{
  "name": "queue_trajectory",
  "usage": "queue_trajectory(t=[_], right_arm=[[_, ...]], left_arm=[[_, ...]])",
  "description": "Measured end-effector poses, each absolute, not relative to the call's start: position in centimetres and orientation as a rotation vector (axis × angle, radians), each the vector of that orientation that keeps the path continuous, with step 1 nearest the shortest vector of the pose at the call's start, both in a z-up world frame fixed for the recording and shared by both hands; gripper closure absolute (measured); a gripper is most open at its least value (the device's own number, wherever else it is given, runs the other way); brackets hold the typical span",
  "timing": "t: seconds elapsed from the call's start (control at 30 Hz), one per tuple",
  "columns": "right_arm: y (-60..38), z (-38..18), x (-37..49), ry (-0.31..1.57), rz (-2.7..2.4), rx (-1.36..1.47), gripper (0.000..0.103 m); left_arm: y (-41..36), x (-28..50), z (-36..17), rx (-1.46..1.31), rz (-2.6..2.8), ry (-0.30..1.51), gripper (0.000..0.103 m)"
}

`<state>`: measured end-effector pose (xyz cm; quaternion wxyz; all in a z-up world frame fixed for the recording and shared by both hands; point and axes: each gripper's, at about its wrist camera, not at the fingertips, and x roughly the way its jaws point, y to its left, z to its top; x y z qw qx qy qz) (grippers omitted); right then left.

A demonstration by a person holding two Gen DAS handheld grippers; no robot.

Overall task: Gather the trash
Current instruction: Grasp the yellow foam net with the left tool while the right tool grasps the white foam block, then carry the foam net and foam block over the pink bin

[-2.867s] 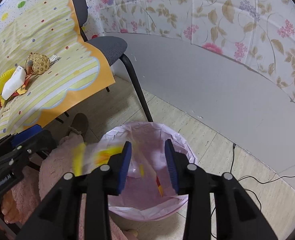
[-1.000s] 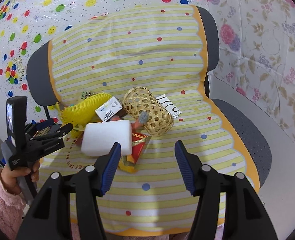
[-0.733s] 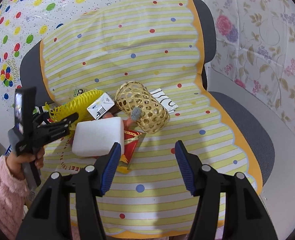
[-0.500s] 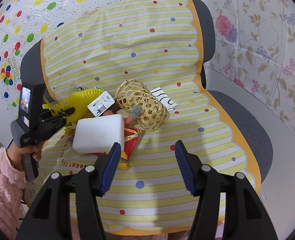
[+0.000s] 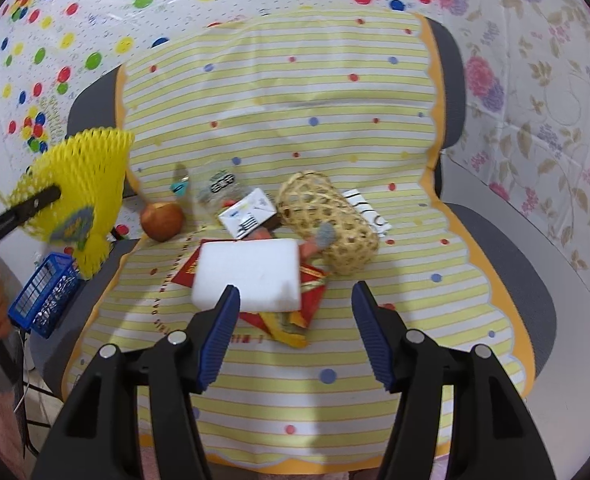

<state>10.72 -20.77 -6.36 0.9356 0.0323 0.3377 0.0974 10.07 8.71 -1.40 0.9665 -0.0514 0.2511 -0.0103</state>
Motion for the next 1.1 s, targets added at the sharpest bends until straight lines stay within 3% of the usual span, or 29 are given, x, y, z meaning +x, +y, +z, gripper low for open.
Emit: queue_trajectory(t=[0.1,0.27,0.43,0.57,0.7,0.8,0.83,0.87,1.1], right_arm=[[-19.5,-7.2,11.4,0.71,0.216,0.045,0.044],[-17.8,-9.5,12.9,0.751,0.237,0.019,0.029],[-17.8,-12.1,14.9,0.787,0.246,0.014,0.029],[-18.5,-13.1,16.0,0.803,0.276,0.018,0.039],[-18.7,-13.6,17.1,0.807,0.336,0.018,0.042],[-18.2,-13.3,17.1,0.8,0.381,-0.008,0.053],[-17.9,-13.3,17.1,0.799,0.389,-0.018,0.066],[-17.6,-13.2,17.1,0.798,0.395,-0.033,0.086],[-17.2,-10.7,14.6,0.713,0.358,-0.045,0.089]], left_arm=[[9.8,9.4,-3.3,-0.162,-0.003,0.553,0.094],[9.5,9.7,-6.2,-0.2,-0.018,0.626,0.094],[8.6,9.5,-7.1,-0.179,-0.049,0.64,0.094],[7.8,9.6,-7.4,-0.159,-0.065,0.644,0.094],[7.1,9.6,-7.6,-0.148,-0.077,0.651,0.094],[6.7,9.5,-7.7,-0.139,-0.083,0.654,0.094],[6.5,9.5,-7.6,-0.136,-0.083,0.655,0.094],[6.4,9.4,-7.6,-0.135,-0.084,0.656,0.094],[6.1,8.3,-6.6,-0.135,-0.094,0.637,0.094]])
